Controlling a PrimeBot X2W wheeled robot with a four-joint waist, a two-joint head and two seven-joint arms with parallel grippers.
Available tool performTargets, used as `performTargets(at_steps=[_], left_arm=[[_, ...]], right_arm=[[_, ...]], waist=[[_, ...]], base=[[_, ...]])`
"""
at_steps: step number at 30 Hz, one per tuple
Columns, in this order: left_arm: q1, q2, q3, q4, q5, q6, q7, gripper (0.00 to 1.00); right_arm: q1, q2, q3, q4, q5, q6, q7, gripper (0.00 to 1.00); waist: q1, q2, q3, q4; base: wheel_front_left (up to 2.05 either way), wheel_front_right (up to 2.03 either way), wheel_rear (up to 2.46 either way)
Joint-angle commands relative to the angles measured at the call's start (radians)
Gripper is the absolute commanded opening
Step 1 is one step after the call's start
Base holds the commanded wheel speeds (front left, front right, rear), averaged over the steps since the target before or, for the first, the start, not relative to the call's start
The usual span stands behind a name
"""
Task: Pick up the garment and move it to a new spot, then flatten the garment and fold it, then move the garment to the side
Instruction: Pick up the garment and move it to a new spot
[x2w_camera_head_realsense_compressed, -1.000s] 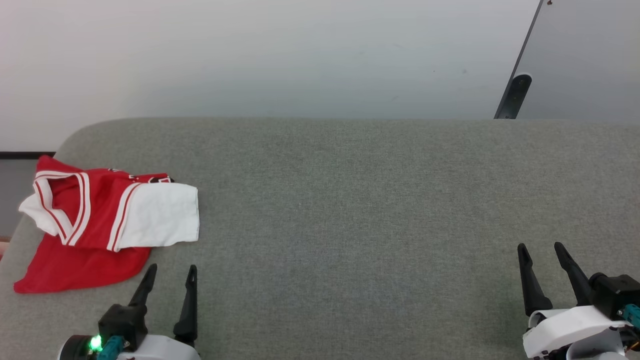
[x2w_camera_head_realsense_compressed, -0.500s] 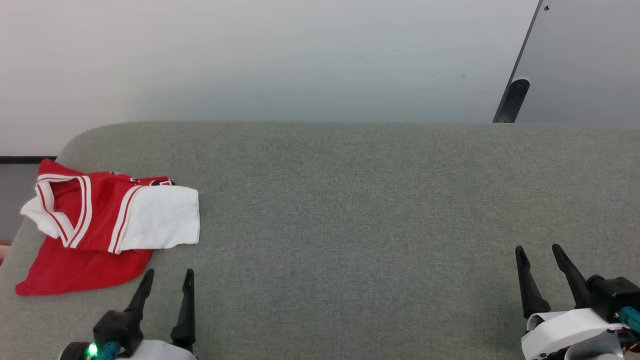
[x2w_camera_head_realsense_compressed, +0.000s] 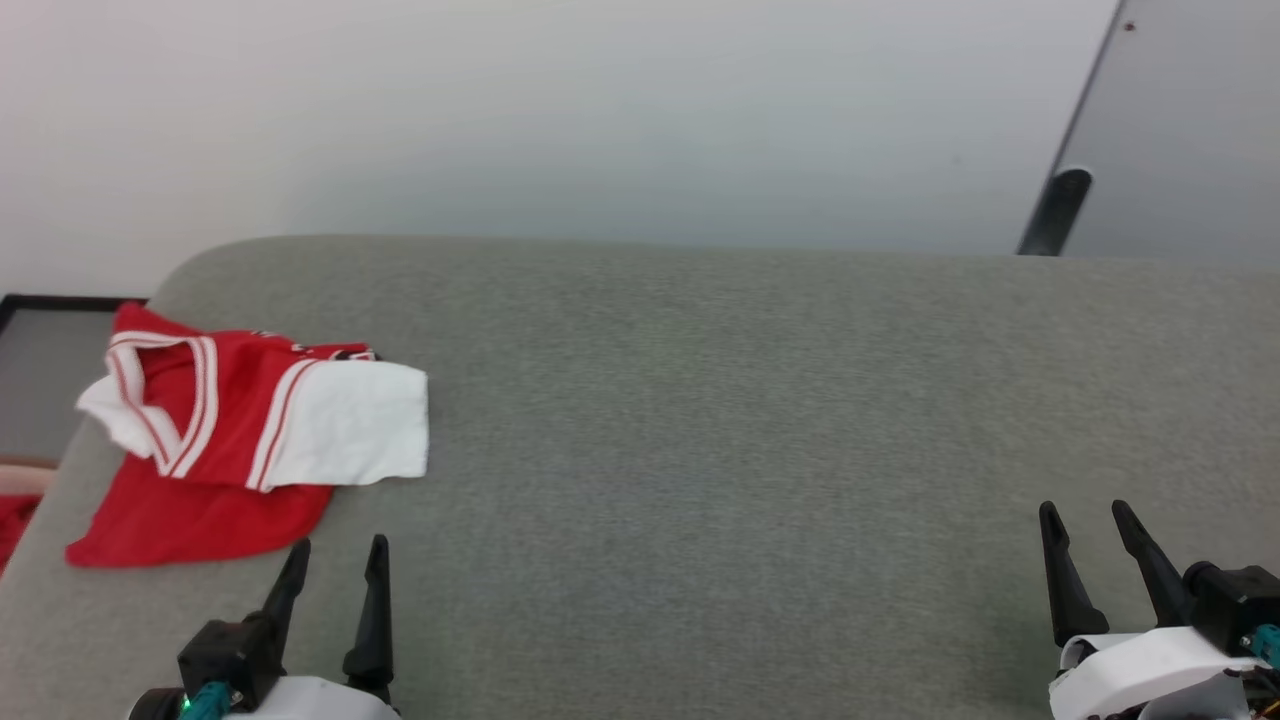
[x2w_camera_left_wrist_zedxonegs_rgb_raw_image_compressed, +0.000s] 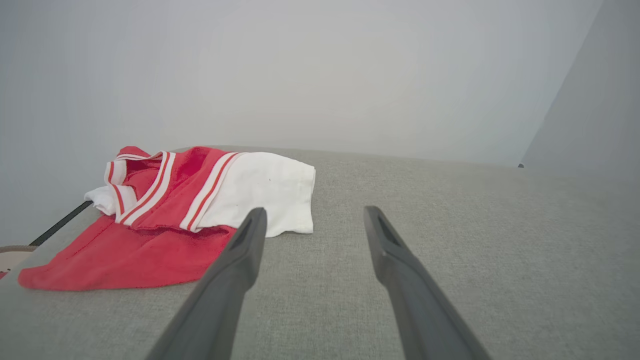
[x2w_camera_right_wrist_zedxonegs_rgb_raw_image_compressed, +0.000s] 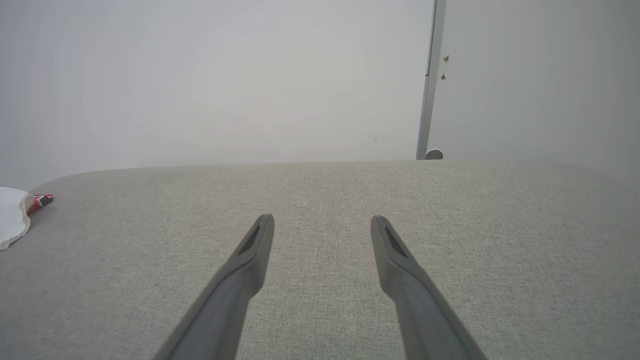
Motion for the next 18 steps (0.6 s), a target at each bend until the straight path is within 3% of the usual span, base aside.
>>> performTargets(at_steps=[1, 18], left_arm=[[-0.007, -0.003, 0.001, 0.003, -0.005, -0.003, 0.000, 1.00], [0.026, -0.013, 0.034, 0.033, 0.005, -0.001, 0.000, 1.00]], right_arm=[[0.007, -0.004, -0.001, -0.001, 0.004, 0.001, -0.005, 1.00], [-0.003, -0.026, 0.072, 0.039, 0.030, 0.001, -0.003, 1.00]], waist=[[0.0000, 0.0000, -0.005, 0.031], [0.0000, 0.0000, -0.043, 0.396]], base=[[0.00, 0.00, 0.00], [0.00, 0.00, 0.00]])
